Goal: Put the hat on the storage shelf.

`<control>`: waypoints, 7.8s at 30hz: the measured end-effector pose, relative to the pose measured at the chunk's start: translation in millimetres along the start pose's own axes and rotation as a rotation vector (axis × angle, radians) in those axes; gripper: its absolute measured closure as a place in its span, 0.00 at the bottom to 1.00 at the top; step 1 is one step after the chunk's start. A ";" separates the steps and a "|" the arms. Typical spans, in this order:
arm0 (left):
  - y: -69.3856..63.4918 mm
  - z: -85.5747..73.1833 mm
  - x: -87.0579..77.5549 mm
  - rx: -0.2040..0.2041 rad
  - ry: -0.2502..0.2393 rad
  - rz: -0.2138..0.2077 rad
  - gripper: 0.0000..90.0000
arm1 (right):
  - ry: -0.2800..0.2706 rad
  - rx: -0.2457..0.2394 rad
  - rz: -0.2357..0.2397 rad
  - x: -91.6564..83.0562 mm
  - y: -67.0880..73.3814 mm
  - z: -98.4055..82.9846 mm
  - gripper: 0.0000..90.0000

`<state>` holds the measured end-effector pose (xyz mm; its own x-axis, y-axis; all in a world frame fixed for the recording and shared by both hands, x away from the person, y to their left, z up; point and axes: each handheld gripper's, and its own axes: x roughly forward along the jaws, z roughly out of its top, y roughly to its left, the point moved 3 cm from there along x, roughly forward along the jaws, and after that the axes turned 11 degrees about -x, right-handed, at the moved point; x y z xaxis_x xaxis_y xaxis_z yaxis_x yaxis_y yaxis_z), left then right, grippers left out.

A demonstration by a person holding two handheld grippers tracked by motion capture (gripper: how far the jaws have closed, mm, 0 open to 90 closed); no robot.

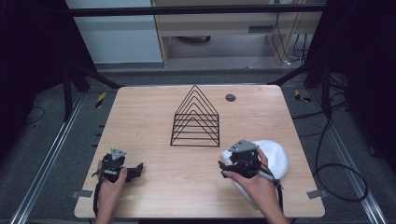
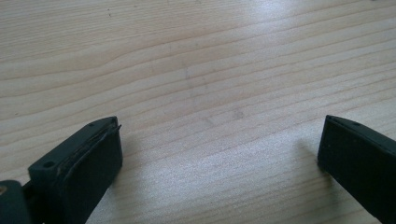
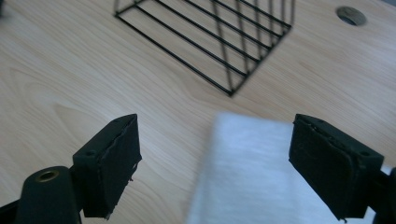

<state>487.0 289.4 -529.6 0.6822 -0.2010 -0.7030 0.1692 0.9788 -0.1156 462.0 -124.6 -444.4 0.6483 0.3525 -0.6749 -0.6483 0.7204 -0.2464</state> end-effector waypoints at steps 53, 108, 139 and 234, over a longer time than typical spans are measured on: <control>0.1 0.1 0.0 0.001 0.001 -0.001 0.00 | 0.400 0.236 0.089 13.6 -170.1 -98.8 0.51; 0.1 0.1 0.1 0.000 0.001 -0.001 0.00 | 0.309 -0.027 0.057 -27.1 -139.6 -11.2 0.91; 0.1 0.1 0.0 0.000 0.001 -0.001 0.00 | 0.153 -0.188 0.047 -99.3 -133.3 83.1 0.92; -0.2 0.3 0.3 -0.005 -0.003 0.000 0.00 | -0.145 -0.295 0.009 -160.0 -108.0 223.9 0.92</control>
<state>487.3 289.1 -529.5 0.6842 -0.2010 -0.7010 0.1658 0.9790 -0.1189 517.7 -125.1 -154.1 0.6782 0.4546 -0.5773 -0.7284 0.5200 -0.4461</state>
